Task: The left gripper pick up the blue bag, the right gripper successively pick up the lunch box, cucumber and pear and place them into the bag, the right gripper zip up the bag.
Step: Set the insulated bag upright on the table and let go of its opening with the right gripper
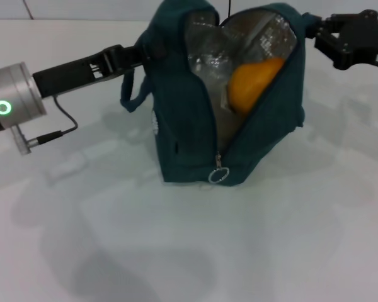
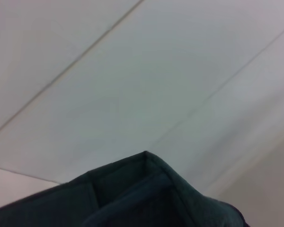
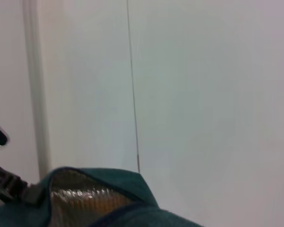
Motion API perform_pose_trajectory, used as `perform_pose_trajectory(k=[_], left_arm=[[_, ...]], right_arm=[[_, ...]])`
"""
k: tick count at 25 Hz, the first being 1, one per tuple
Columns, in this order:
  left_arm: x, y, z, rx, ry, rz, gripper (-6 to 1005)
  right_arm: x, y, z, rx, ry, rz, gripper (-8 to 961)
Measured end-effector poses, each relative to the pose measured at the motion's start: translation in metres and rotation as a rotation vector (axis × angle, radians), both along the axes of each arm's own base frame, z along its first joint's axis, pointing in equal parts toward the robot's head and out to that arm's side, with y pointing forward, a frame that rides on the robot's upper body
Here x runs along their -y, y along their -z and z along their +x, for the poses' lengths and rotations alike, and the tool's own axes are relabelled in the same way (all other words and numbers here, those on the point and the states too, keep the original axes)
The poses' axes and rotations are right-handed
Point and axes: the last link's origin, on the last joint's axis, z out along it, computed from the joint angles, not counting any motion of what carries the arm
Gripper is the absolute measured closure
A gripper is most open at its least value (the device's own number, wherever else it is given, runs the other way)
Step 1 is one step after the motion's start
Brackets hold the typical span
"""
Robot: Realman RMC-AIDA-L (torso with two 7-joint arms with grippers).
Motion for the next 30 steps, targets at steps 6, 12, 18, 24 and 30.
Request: perform_pose_trajectory(k=[6,12,18,24,30], left_arm=[[0.004,0.017,0.021,0.022,0.075,-0.066,957],[0.007,0.036,0.04,0.028,0.134,-0.126,957],[0.011,0.054,0.054,0.05,0.152,-0.167,957],[0.01,0.07,0.06,0.028,0.14,-0.168,958],[0.008,0.074,0.062,0.017,0.133,-0.165,958]], right_arm=[[0.015,-0.022,0.0,-0.078,-0.046,-0.016,887],[0.028,-0.047,0.013,-0.128,-0.039,-0.033,888],[0.042,-0.061,0.034,-0.155,0.003,-0.016,888],[0.044,-0.059,0.047,-0.152,0.059,-0.017,888],[0.04,-0.046,0.056,-0.117,0.12,-0.027,888]])
